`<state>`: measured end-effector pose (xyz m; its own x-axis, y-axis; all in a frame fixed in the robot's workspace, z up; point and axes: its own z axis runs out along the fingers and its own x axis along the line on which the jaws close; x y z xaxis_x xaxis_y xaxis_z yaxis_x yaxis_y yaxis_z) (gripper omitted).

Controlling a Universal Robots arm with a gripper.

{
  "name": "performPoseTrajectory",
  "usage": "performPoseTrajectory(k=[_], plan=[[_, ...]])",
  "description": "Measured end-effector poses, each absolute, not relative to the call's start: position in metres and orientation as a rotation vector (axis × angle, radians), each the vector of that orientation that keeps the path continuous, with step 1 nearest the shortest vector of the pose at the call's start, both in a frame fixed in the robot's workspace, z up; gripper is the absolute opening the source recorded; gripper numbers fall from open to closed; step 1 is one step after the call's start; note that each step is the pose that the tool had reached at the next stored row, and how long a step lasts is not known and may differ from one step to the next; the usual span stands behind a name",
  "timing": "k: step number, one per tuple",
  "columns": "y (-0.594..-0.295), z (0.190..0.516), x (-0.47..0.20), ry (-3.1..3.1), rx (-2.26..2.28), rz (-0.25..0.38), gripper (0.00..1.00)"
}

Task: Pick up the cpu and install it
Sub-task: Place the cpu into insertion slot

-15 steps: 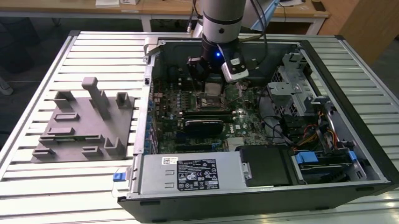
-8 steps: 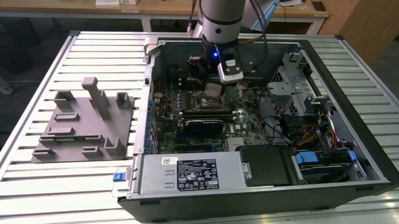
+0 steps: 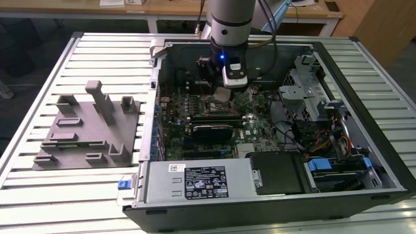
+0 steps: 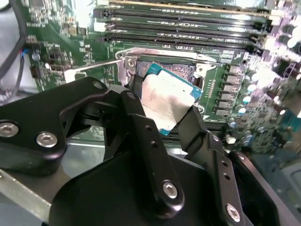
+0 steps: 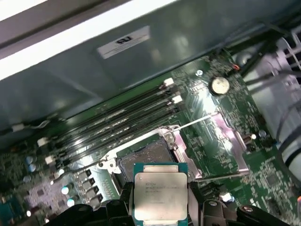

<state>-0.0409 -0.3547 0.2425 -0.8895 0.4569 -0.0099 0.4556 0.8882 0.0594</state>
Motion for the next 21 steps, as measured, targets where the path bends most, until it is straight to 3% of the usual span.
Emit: performPoseTrajectory(k=[21], plan=[[-0.3547,0.2384,-0.0409,2.826,1.291,0.078,0.54]])
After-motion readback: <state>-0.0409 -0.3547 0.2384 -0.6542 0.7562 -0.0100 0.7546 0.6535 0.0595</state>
